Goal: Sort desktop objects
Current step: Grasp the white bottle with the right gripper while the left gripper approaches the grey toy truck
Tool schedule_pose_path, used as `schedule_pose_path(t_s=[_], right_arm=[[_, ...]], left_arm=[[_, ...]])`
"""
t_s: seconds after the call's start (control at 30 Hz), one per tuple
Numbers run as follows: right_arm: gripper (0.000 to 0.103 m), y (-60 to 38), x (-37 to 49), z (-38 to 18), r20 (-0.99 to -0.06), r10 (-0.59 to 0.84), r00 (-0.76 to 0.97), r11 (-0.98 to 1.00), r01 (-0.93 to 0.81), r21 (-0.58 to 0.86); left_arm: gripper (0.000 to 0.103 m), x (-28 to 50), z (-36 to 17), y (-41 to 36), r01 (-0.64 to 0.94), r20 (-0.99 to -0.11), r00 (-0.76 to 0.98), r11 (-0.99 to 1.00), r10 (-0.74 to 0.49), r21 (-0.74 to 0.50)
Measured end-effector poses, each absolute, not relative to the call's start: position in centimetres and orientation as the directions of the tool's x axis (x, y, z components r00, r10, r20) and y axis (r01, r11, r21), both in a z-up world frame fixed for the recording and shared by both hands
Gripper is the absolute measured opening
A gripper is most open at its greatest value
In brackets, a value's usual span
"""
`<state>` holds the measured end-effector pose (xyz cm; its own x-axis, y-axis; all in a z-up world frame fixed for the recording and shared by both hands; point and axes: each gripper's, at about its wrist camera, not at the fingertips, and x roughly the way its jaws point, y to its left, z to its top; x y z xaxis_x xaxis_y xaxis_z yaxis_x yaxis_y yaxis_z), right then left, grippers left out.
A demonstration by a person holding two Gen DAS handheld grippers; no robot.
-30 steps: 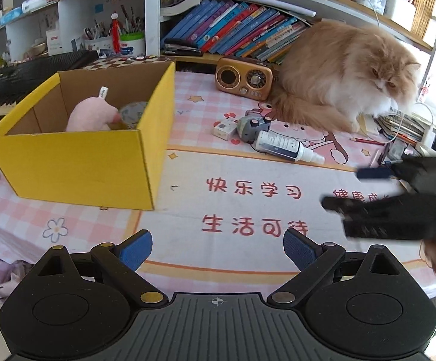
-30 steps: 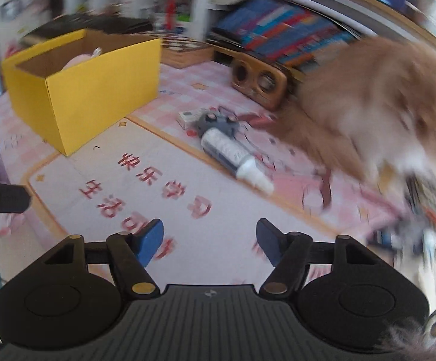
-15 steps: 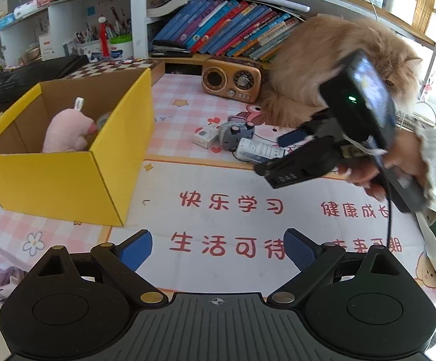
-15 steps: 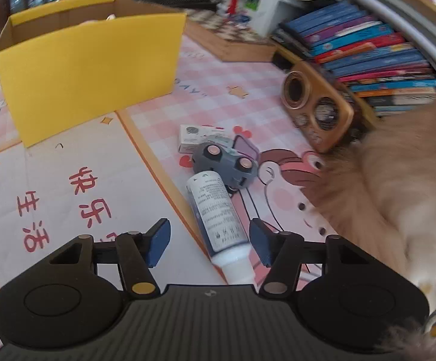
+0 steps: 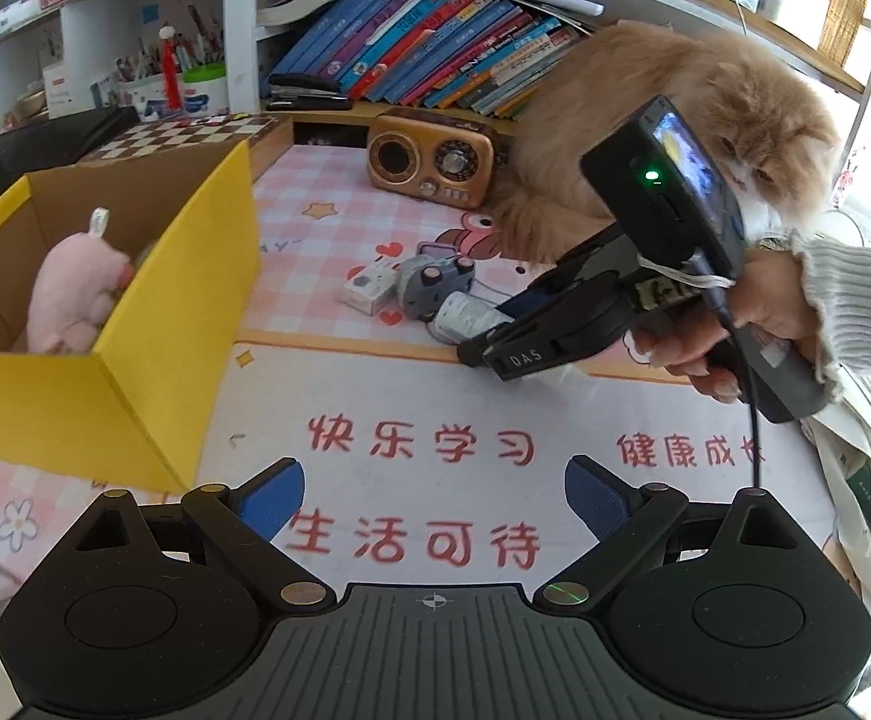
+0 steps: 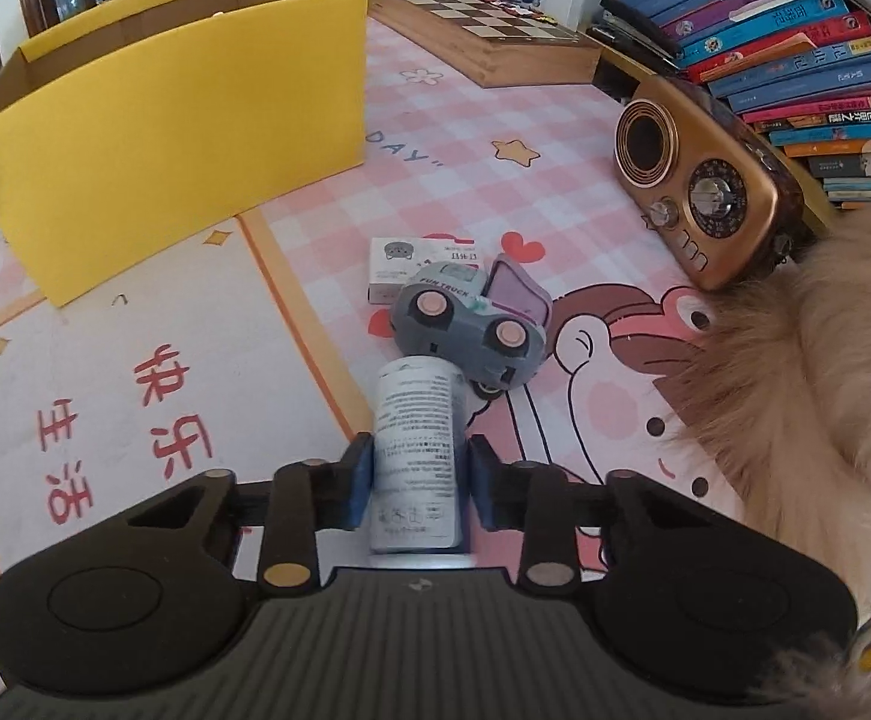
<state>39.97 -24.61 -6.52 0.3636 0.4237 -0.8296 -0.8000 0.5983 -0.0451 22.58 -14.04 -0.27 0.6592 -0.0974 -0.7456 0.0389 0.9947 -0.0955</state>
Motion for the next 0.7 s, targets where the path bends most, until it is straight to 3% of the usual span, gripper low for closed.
schedule_pose_path(t_s=[0.4,0.7], right_arm=[[0.030,-34.1,36.0,-3.6,-0.777,0.290,0.559,0.860,-0.508,-0.045],[0.030,-36.4,30.9,-3.6,-0.790,0.278,0.546,0.922,-0.383,0.059]], left_arm=[[0.094,29.2,-1.8,-15.3,0.022,-0.704,0.707,0.998,-0.060,-0.062],[0.082,37.8,-4.6,-18.1,0.048,-0.696,0.718,0.997,0.005,0.057]])
